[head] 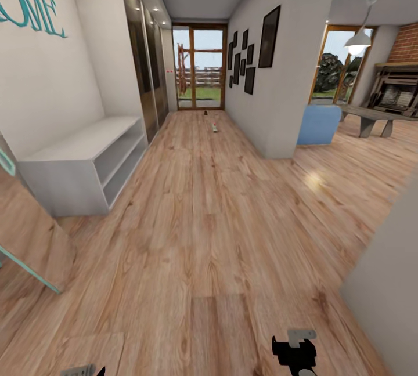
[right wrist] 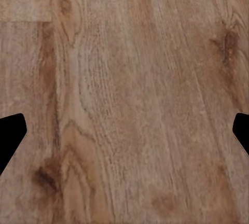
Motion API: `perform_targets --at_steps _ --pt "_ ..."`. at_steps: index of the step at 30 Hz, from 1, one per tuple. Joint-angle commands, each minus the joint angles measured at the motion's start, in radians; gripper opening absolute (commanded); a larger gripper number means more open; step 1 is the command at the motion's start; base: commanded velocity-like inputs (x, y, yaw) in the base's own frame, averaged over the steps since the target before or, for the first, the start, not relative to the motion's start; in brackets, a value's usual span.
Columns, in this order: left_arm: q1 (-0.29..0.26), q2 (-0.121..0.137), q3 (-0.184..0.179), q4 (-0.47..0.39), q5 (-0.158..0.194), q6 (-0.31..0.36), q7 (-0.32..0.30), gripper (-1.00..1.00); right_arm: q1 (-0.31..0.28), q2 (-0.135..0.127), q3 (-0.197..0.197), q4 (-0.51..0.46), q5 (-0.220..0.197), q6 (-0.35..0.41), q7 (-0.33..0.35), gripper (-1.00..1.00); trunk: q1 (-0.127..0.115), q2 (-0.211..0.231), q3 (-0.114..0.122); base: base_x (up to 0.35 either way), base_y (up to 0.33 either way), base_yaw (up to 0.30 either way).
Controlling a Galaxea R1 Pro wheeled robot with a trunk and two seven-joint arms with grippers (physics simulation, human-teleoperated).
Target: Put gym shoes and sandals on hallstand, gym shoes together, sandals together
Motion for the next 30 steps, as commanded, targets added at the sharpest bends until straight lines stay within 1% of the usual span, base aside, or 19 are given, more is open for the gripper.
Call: perform_targets --at_steps 1,30 --pt "-0.001 0.0 0.009 0.001 -0.01 -0.004 -0.004 1.0 -0.001 0.0 -0.008 0.001 0.011 -0.003 -0.004 1.0 0.0 0.0 -0.001 0.34 0.0 0.0" --pt "0.0 0.0 0.009 0.001 -0.01 -0.004 -0.004 1.0 0.004 -0.002 -0.008 0.001 0.012 -0.003 -0.006 1.0 0.0 0.0 -0.001 0.34 0.0 0.0"
